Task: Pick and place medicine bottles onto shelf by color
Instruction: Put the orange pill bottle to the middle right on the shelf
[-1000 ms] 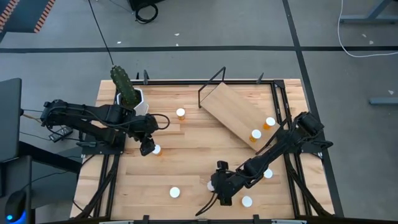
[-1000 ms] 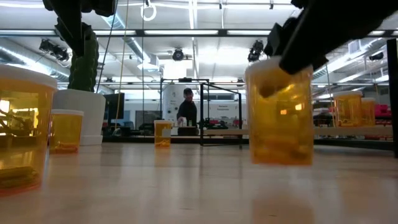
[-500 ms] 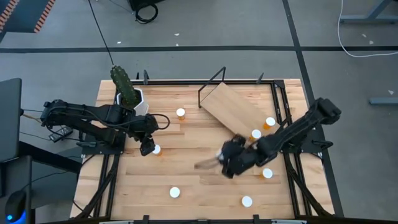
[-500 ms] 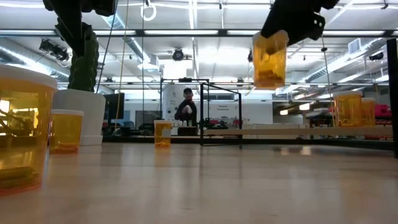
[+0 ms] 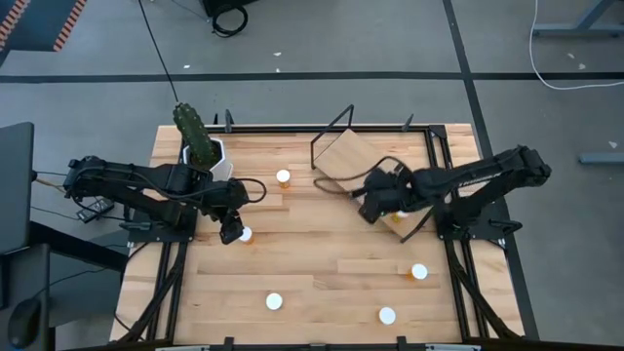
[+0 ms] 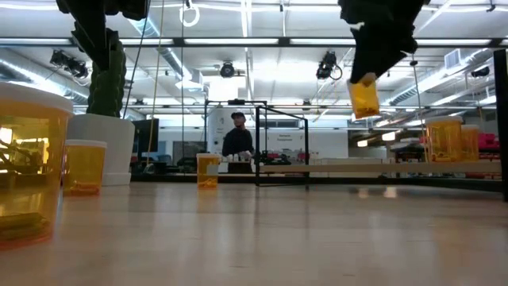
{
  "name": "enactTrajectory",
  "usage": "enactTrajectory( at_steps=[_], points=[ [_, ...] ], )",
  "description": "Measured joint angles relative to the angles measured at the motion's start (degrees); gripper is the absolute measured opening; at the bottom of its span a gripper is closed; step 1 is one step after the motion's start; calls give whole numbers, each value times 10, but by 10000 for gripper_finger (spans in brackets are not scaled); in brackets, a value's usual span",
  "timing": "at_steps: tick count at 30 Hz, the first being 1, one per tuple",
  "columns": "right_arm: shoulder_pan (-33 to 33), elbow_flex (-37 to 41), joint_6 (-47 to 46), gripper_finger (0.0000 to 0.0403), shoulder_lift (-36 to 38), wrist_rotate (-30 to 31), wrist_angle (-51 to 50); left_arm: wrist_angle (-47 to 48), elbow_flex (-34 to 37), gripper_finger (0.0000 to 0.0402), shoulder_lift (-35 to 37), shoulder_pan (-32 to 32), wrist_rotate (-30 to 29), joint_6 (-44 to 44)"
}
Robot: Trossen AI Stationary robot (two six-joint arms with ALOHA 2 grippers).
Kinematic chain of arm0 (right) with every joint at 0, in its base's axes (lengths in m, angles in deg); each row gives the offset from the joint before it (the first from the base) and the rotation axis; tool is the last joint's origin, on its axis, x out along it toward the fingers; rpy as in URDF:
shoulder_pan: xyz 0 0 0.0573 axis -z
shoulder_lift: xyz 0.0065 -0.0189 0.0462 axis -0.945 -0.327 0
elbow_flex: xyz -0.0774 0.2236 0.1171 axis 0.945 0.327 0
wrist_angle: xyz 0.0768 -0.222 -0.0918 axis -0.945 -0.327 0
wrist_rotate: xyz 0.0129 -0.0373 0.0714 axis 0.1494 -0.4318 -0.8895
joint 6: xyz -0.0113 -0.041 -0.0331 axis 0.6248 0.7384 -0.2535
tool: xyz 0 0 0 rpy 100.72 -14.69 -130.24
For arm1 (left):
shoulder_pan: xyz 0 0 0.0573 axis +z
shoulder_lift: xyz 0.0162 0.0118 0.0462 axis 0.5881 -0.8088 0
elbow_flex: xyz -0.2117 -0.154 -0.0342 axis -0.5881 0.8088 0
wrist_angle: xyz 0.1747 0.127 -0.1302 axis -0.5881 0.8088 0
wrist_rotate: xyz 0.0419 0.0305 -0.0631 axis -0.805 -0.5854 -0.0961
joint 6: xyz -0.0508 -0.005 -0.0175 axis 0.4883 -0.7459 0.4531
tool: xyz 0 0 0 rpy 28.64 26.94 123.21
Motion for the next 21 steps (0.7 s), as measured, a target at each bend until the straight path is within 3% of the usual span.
enactTrajectory(
  at_steps=[5, 14, 21],
  points=[
    [41, 21, -39, 234, 26, 27, -29, 0, 0, 232, 0, 0, 0, 0],
    [103, 153, -206, 234, 132, 0, -14, 0, 0, 229, 0, 0, 0, -1],
    [166, 203, -214, 234, 194, -16, -10, -6, 0, 229, 0, 0, 0, -1]
  ],
)
